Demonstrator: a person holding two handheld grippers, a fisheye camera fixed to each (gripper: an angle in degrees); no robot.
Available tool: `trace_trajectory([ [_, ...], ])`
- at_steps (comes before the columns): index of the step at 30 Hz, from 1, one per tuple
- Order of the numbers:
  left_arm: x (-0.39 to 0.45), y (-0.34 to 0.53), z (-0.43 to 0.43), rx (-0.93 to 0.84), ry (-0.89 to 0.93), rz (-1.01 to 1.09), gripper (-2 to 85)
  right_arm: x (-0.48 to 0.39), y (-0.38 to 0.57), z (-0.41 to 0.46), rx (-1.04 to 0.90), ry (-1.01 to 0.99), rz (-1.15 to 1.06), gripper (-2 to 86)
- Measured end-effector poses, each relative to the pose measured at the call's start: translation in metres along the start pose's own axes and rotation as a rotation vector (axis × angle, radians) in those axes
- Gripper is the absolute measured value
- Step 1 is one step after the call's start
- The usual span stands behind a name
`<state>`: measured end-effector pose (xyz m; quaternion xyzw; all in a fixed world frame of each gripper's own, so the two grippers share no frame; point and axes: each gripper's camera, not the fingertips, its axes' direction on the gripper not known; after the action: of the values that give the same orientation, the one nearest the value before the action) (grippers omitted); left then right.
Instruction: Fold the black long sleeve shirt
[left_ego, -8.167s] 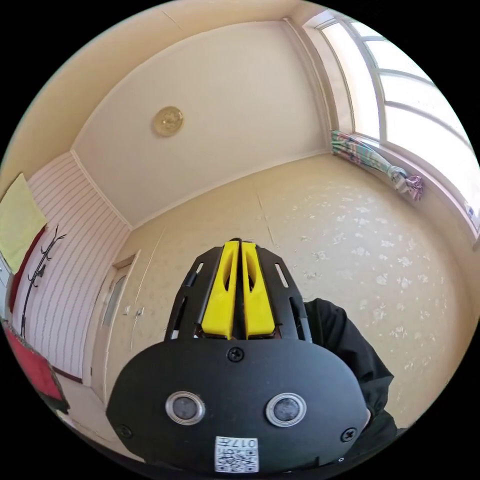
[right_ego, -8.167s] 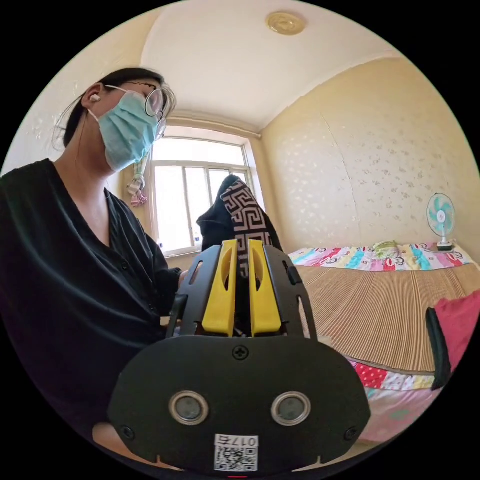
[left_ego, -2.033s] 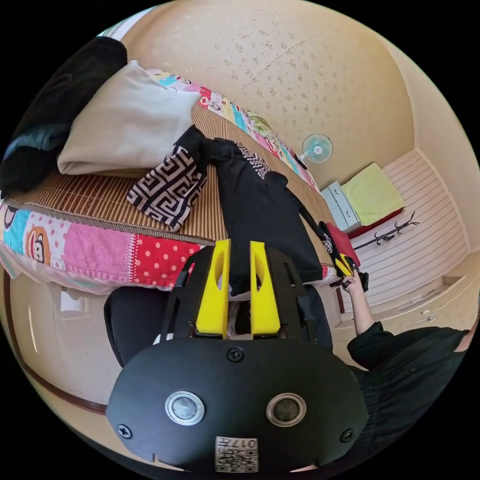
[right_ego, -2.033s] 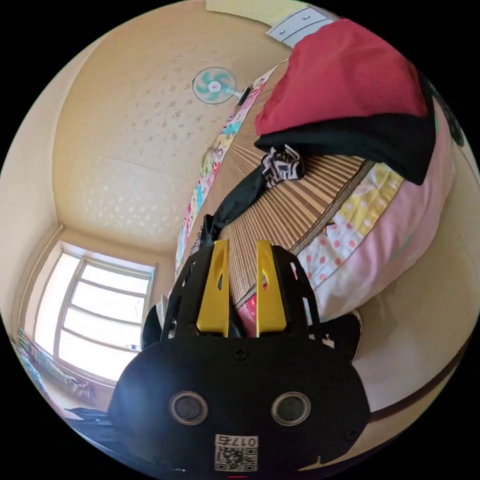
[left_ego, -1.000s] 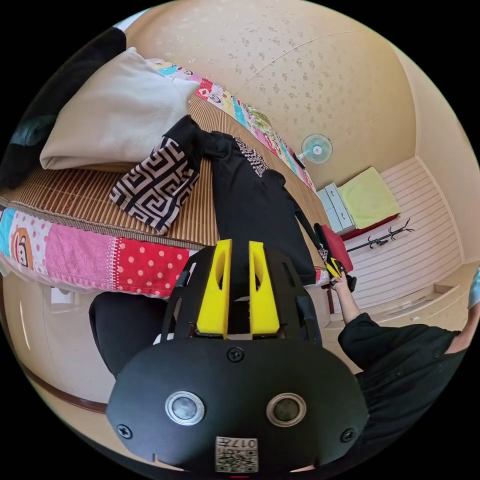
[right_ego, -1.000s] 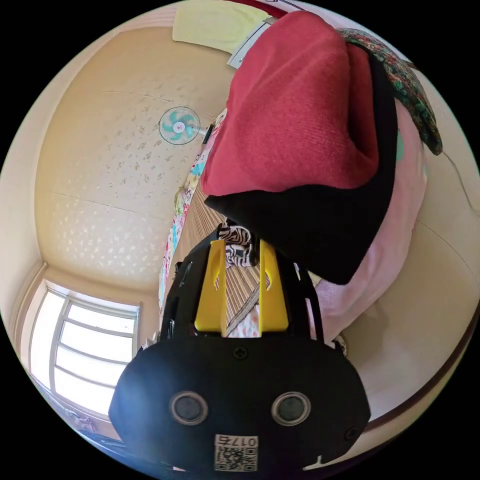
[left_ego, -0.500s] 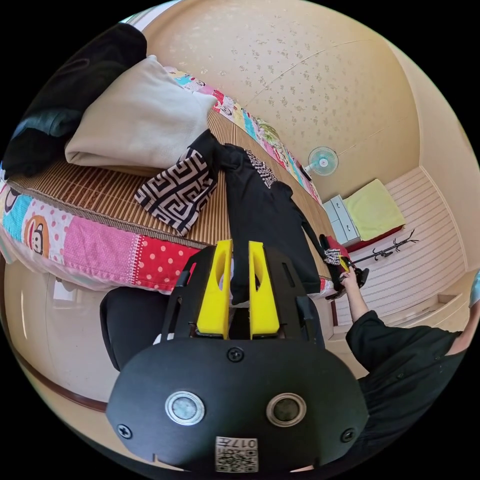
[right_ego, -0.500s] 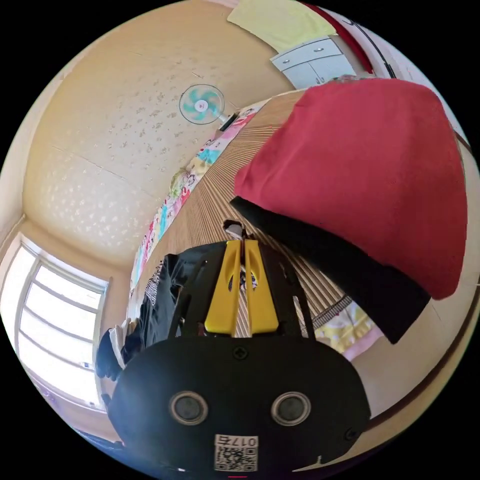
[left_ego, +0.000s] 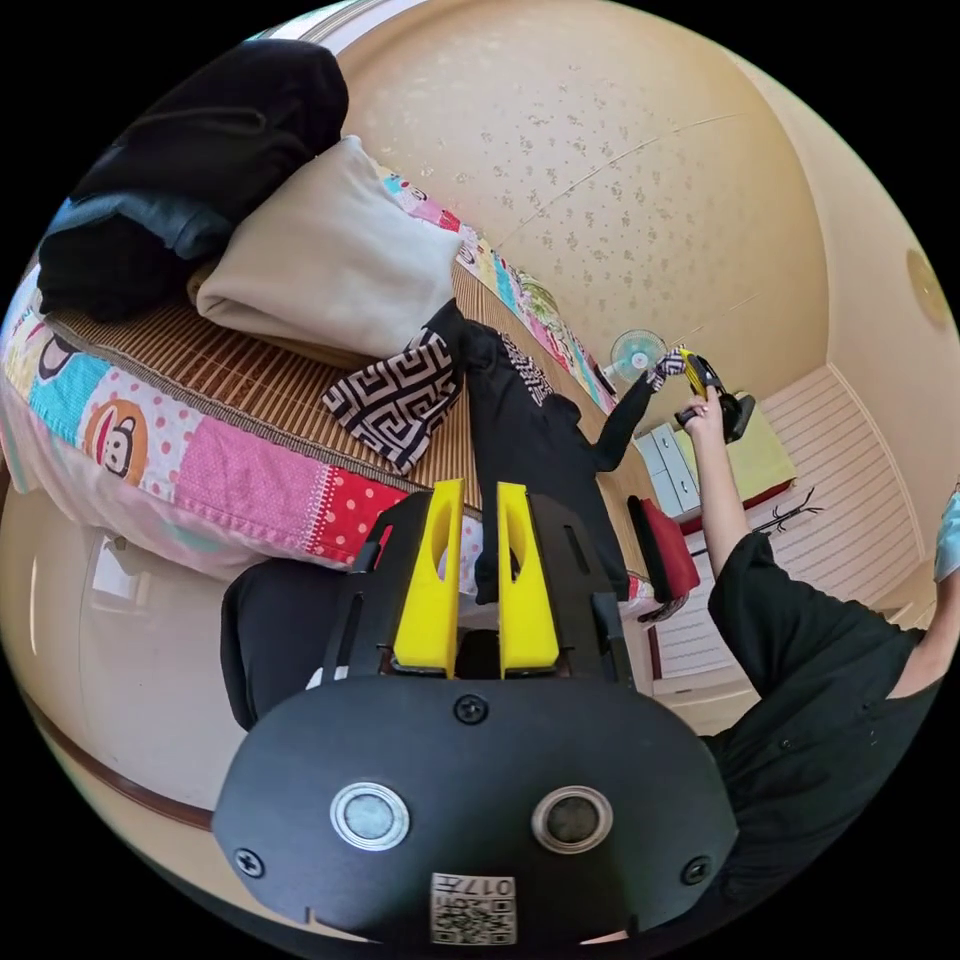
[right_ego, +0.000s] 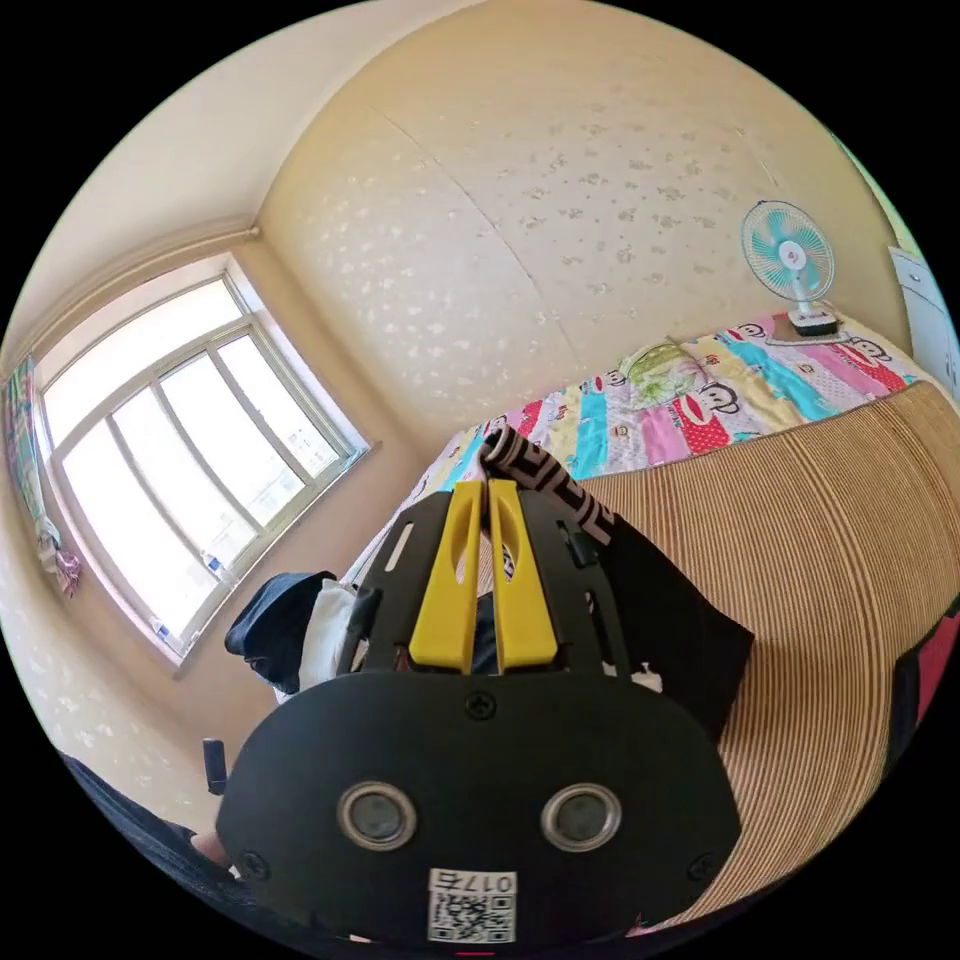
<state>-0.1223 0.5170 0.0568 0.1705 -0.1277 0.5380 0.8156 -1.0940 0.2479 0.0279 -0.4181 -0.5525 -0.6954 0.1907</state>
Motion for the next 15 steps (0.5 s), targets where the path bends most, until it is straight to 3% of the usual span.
trace_trajectory([
  [6, -0.04, 0.026, -0.036, 0.012, -0.035, -0.039, 6.4, -0.038, 0.132, 0.222, -0.311, -0.081, 0.014, 2.9],
  [9, -0.065, 0.038, -0.051, 0.025, -0.052, -0.069, 6.5, -0.037, 0.208, 0.288, -0.484, -0.096, 0.004, 4.9],
  [15, -0.109, 0.059, -0.059, 0.055, -0.034, -0.115, 6.5, -0.021, 0.266, 0.254, -0.485, -0.157, -0.042, 7.6],
])
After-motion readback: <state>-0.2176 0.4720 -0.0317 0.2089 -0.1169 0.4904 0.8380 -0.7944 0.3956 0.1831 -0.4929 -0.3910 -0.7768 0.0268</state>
